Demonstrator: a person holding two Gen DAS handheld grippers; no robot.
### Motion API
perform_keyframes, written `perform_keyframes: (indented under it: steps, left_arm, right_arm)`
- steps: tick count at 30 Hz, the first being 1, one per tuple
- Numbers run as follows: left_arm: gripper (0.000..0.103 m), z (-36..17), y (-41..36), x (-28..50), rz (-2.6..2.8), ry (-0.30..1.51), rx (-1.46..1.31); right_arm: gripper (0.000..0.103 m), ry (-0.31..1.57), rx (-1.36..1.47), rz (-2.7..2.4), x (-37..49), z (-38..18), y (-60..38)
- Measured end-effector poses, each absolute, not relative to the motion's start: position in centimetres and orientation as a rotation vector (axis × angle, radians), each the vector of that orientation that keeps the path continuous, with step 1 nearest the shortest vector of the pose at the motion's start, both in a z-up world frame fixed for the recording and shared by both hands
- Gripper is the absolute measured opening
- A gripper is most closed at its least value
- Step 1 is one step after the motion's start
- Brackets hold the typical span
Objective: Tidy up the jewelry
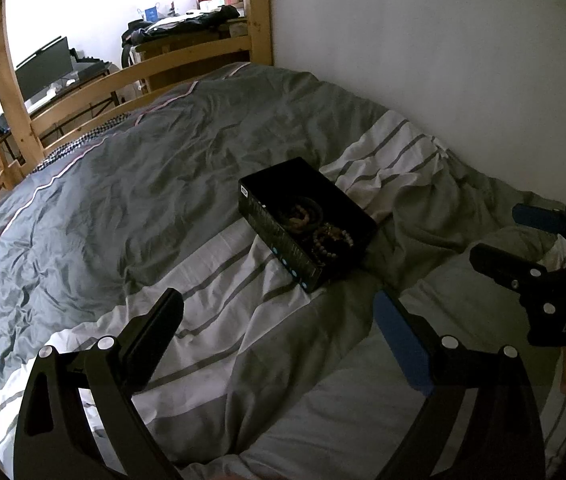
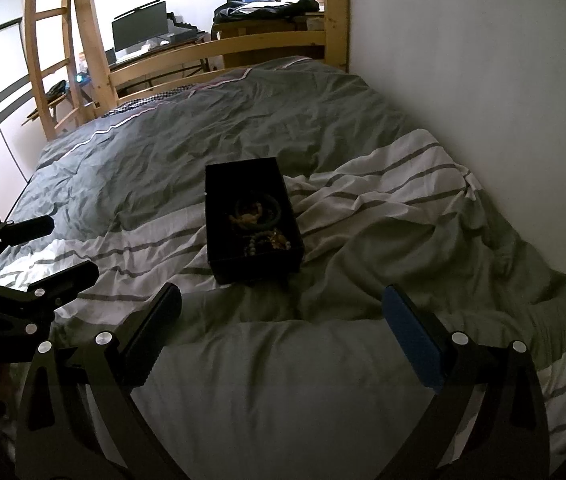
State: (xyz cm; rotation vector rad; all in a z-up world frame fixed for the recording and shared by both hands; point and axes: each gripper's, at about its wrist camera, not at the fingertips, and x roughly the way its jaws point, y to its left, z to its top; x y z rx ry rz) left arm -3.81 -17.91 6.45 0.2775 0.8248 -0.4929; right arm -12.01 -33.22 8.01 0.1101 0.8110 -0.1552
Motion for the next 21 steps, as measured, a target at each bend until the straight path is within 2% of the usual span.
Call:
perform_keyframes:
  steps: [21]
  left_arm:
    - [0.094, 5.7, -17.0, -3.3, -0.481, 0.859, 0.273]
  right_arm:
    - [0.099, 0.824, 0.105, -0.129, -11.0, 7.1, -32.9]
